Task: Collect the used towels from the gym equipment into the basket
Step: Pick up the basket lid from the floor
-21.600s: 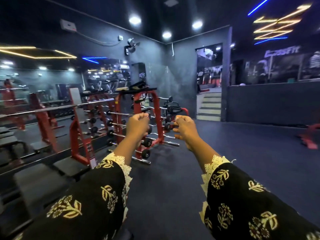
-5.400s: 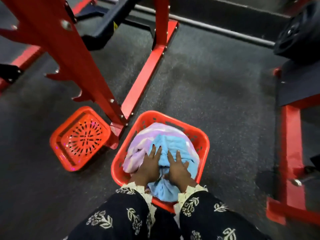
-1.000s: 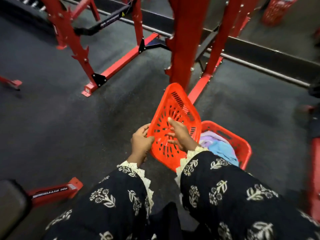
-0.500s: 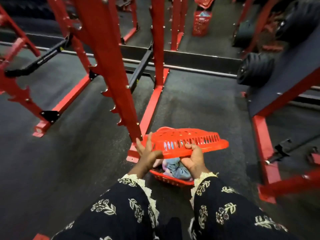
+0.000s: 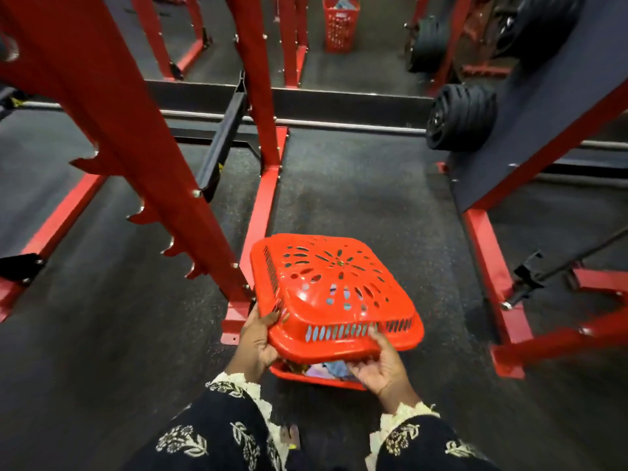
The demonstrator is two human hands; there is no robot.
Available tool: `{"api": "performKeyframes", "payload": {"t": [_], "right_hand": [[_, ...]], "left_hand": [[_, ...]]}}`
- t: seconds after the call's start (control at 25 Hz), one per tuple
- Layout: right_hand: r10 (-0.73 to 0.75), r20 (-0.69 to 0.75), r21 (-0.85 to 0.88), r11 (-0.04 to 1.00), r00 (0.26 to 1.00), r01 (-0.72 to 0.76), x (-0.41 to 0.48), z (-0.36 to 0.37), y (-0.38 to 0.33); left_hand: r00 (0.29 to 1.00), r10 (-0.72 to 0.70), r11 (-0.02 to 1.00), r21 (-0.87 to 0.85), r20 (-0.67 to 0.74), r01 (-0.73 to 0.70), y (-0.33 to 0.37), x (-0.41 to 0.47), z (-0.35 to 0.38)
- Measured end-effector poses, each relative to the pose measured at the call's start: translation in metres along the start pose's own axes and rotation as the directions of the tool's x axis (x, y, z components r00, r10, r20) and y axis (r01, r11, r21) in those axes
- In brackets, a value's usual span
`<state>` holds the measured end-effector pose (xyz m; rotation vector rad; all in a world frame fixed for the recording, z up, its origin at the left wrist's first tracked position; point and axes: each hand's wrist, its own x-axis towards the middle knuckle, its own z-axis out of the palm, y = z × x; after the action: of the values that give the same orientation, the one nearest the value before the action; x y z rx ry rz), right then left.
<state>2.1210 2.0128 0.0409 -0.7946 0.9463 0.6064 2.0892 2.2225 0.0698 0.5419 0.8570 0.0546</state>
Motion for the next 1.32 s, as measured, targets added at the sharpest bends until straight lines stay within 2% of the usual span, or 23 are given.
{"api": "performKeyframes", "payload": {"t": [0.08,0.12,0.16,0.24,0.32,0.4,0.52,0.6,0.68,0.72,0.76,0.88,0.96,1.04,1.12,1.24,1.32], "right_hand": [[-0.253,-0.138,0.001,0.967,0.958,0.256,0.028,-0.012,0.0],[-0.387,-0.174,-0.106,0.922,0.905,0.374,0.038,-0.016,-0.002],[-0.488,-0.193,-0.264,0.862,0.851,0.434,0.048,-0.02,-0.003],[-0.577,-0.214,-0.554,0.736,0.788,0.389,0.069,-0.028,-0.009],[-0.54,-0.232,-0.657,0.701,0.809,0.279,0.088,-0.036,-0.012],[-0.461,-0.314,-0.695,0.707,0.83,0.13,0.112,-0.042,-0.008],[-0.414,-0.43,-0.734,0.678,0.802,-0.044,0.139,-0.058,0.008],[-0.385,-0.431,-0.742,0.665,0.816,-0.078,0.152,-0.075,0.024],[-0.367,-0.396,-0.728,0.684,0.841,-0.044,0.161,-0.085,0.042],[-0.366,-0.388,-0.731,0.681,0.846,-0.041,0.164,-0.086,0.05],[-0.369,-0.383,-0.75,0.66,0.847,-0.052,0.169,-0.086,0.057],[-0.391,-0.372,-0.839,0.53,0.842,-0.124,0.183,-0.076,0.058],[-0.445,-0.348,-0.896,0.418,0.825,-0.152,0.191,-0.073,0.052],[-0.506,-0.281,-0.95,0.268,0.816,-0.162,0.195,-0.071,0.047],[-0.56,-0.172,-0.984,0.137,0.81,-0.115,0.202,-0.067,0.041],[-0.526,0.057,-0.988,-0.149,0.848,-0.026,0.212,-0.06,0.032],[-0.506,0.09,-0.978,-0.209,0.858,-0.021,0.213,-0.056,0.033]], "left_hand": [[1.0,-0.018,0.999,0.04,0.012,0.017,0.004,0.027,-0.011],[1.0,-0.027,0.998,0.053,0.004,0.027,0.005,0.042,-0.017],[0.999,-0.036,0.997,0.069,-0.002,0.036,0.004,0.056,-0.024],[0.999,-0.051,0.994,0.098,-0.004,0.051,-0.001,0.082,-0.037],[0.998,-0.068,0.988,0.138,-0.01,0.069,-0.007,0.105,-0.051],[0.996,-0.076,0.975,0.207,-0.037,0.082,-0.021,0.132,-0.068],[0.99,-0.032,0.901,0.425,-0.136,0.087,-0.045,0.16,-0.09],[0.968,0.117,0.748,0.661,-0.222,0.061,-0.057,0.172,-0.105],[0.929,0.273,0.506,0.859,-0.25,0.083,-0.062,0.179,-0.117],[0.928,0.291,0.424,0.901,-0.231,0.091,-0.065,0.182,-0.122],[0.941,0.268,0.409,0.909,-0.206,0.083,-0.068,0.185,-0.126],[0.987,0.107,0.469,0.881,-0.119,0.055,-0.079,0.191,-0.129],[0.996,0.079,0.32,0.947,-0.045,0.017,-0.085,0.198,-0.126],[0.989,0.141,0.128,0.992,-0.04,0.022,-0.089,0.205,-0.122],[0.982,0.186,0.05,0.998,-0.033,0.024,-0.09,0.212,-0.121],[0.99,0.125,0.11,0.993,-0.057,0.043,-0.091,0.221,-0.127],[0.992,0.111,0.146,0.988,-0.063,0.047,-0.091,0.223,-0.134]]}}
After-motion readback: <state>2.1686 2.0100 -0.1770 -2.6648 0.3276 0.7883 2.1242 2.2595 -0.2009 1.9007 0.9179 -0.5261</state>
